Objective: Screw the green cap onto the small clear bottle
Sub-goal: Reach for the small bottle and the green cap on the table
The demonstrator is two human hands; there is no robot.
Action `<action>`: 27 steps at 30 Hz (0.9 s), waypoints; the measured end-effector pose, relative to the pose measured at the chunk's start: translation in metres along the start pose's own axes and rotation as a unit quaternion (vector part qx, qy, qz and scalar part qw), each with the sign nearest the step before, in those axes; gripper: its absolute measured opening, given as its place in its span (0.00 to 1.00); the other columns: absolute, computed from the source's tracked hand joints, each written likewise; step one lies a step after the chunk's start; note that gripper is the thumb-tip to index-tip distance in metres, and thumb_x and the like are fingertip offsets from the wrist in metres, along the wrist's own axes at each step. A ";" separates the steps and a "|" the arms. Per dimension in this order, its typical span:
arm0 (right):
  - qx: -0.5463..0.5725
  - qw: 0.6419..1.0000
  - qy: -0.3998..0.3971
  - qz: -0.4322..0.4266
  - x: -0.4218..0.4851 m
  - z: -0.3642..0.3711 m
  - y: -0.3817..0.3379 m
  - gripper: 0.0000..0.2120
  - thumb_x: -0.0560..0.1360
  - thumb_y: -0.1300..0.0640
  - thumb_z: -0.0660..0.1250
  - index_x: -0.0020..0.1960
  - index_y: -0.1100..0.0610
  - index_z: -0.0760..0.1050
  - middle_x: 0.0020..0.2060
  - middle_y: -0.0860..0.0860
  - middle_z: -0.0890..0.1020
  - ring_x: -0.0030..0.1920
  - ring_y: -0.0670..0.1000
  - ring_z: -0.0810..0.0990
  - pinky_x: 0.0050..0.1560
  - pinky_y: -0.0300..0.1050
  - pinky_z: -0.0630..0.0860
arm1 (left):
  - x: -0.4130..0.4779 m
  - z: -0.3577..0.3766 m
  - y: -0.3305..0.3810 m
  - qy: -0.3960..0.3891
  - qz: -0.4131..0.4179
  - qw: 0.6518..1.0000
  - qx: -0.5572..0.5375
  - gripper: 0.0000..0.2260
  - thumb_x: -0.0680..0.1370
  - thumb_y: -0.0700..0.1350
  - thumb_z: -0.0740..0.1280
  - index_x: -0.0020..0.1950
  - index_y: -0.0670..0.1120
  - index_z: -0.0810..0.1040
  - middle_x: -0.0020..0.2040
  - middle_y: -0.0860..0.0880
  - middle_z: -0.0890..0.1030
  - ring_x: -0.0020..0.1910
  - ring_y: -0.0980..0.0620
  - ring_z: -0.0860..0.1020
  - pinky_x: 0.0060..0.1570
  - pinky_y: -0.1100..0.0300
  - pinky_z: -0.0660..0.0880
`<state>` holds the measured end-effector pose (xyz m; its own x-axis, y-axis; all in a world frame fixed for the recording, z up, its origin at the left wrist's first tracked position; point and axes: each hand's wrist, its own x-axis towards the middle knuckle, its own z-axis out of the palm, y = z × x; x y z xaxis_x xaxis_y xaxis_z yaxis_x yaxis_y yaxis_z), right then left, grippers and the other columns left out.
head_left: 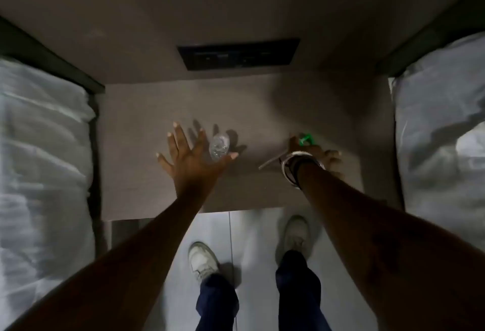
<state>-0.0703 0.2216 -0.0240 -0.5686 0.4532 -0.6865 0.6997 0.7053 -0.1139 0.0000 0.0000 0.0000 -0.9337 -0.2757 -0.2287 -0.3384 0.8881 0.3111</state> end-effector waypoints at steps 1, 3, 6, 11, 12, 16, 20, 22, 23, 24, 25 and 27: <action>0.040 0.996 0.037 0.073 0.006 0.002 -0.004 0.27 0.70 0.33 0.61 0.63 0.47 0.72 0.75 0.63 0.56 0.74 0.65 0.52 0.71 0.71 0.47 | 0.002 0.008 0.004 0.005 -0.024 1.000 -0.010 0.43 0.65 0.80 0.54 0.73 0.56 0.65 0.80 0.41 0.50 0.77 0.38 0.51 0.68 0.29 0.43; 0.023 0.987 0.081 0.136 0.018 0.007 -0.009 0.30 0.68 0.31 0.60 0.62 0.48 0.73 0.75 0.61 0.57 0.74 0.64 0.52 0.70 0.72 0.47 | 0.005 0.024 0.009 0.030 -0.057 0.997 -0.029 0.42 0.65 0.78 0.57 0.71 0.55 0.68 0.79 0.41 0.53 0.77 0.38 0.54 0.67 0.28 0.47; -0.012 0.987 0.088 0.133 0.032 0.011 -0.011 0.28 0.72 0.37 0.59 0.64 0.54 0.72 0.75 0.60 0.58 0.74 0.61 0.53 0.70 0.72 0.49 | 0.004 0.039 0.009 0.059 -0.089 0.992 -0.061 0.39 0.65 0.77 0.60 0.67 0.55 0.72 0.79 0.42 0.56 0.76 0.40 0.57 0.66 0.26 0.53; 0.003 0.986 0.109 0.130 0.037 0.012 -0.020 0.23 0.70 0.44 0.64 0.60 0.55 0.74 0.72 0.60 0.63 0.72 0.61 0.57 0.69 0.72 0.52 | 0.007 0.044 0.006 0.076 -0.103 0.986 -0.109 0.33 0.64 0.73 0.66 0.63 0.56 0.76 0.79 0.45 0.57 0.76 0.43 0.57 0.66 0.27 0.52; 0.007 0.986 0.114 0.121 0.036 0.010 -0.023 0.25 0.69 0.44 0.65 0.60 0.57 0.74 0.71 0.59 0.64 0.72 0.61 0.58 0.69 0.71 0.54 | 0.007 0.043 0.007 0.079 -0.100 0.985 -0.118 0.32 0.64 0.72 0.67 0.63 0.57 0.76 0.79 0.46 0.56 0.76 0.43 0.57 0.67 0.28 0.51; 0.126 0.982 0.140 -0.002 0.018 0.003 -0.039 0.21 0.67 0.44 0.69 0.56 0.52 0.78 0.74 0.51 0.64 0.73 0.56 0.58 0.70 0.64 0.54 | 0.003 0.041 0.009 0.085 -0.102 0.978 -0.162 0.28 0.65 0.65 0.72 0.61 0.55 0.78 0.79 0.45 0.56 0.77 0.44 0.55 0.68 0.29 0.50; 0.356 0.907 0.103 -0.200 -0.018 -0.011 -0.059 0.12 0.65 0.50 0.77 0.47 0.47 0.82 0.75 0.49 0.63 0.73 0.51 0.61 0.72 0.53 0.61 | 0.006 0.034 0.013 0.049 -0.104 0.973 -0.202 0.28 0.65 0.58 0.76 0.64 0.55 0.77 0.79 0.45 0.54 0.78 0.43 0.51 0.70 0.31 0.49; 0.449 0.854 0.041 -0.258 -0.039 -0.024 -0.067 0.12 0.63 0.50 0.77 0.45 0.46 0.82 0.73 0.51 0.66 0.71 0.45 0.64 0.67 0.37 0.66 | 0.010 0.027 0.010 0.025 -0.090 0.972 -0.215 0.28 0.66 0.58 0.77 0.65 0.55 0.77 0.80 0.45 0.52 0.78 0.43 0.49 0.70 0.33 0.48; 0.485 0.828 0.022 -0.280 -0.048 -0.030 -0.069 0.12 0.62 0.47 0.76 0.45 0.44 0.82 0.73 0.52 0.67 0.70 0.43 0.65 0.63 0.30 0.68 | 0.012 0.025 0.008 0.009 -0.081 0.973 -0.218 0.29 0.66 0.58 0.76 0.65 0.54 0.77 0.80 0.45 0.52 0.78 0.43 0.48 0.71 0.34 0.48; 0.520 0.803 0.009 -0.293 -0.055 -0.035 -0.071 0.12 0.60 0.46 0.75 0.44 0.42 0.82 0.73 0.52 0.67 0.69 0.43 0.66 0.59 0.29 0.71 | 0.014 0.023 0.006 -0.008 -0.071 0.973 -0.220 0.30 0.66 0.58 0.76 0.66 0.53 0.76 0.80 0.44 0.52 0.78 0.43 0.48 0.72 0.35 0.49; 0.550 0.778 -0.005 -0.303 -0.061 -0.038 -0.073 0.12 0.60 0.46 0.75 0.43 0.41 0.82 0.73 0.51 0.66 0.69 0.45 0.68 0.58 0.30 0.73 | 0.015 0.020 0.003 -0.024 -0.061 0.973 -0.223 0.31 0.66 0.58 0.77 0.67 0.53 0.76 0.80 0.44 0.51 0.78 0.43 0.48 0.73 0.35 0.50; 0.567 0.753 -0.027 -0.331 -0.070 -0.036 -0.075 0.12 0.60 0.47 0.75 0.43 0.39 0.82 0.73 0.51 0.66 0.70 0.47 0.68 0.57 0.34 0.74 | 0.017 0.017 -0.002 -0.054 -0.039 0.971 -0.228 0.31 0.66 0.57 0.77 0.68 0.54 0.74 0.80 0.45 0.49 0.78 0.43 0.47 0.73 0.36 0.50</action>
<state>-0.0987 0.1565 0.0584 -0.9586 0.1618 -0.2342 0.2072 -0.1675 -0.9639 -0.0132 0.0000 -0.0198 -0.8938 -0.2736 -0.3555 -0.4472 0.6043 0.6594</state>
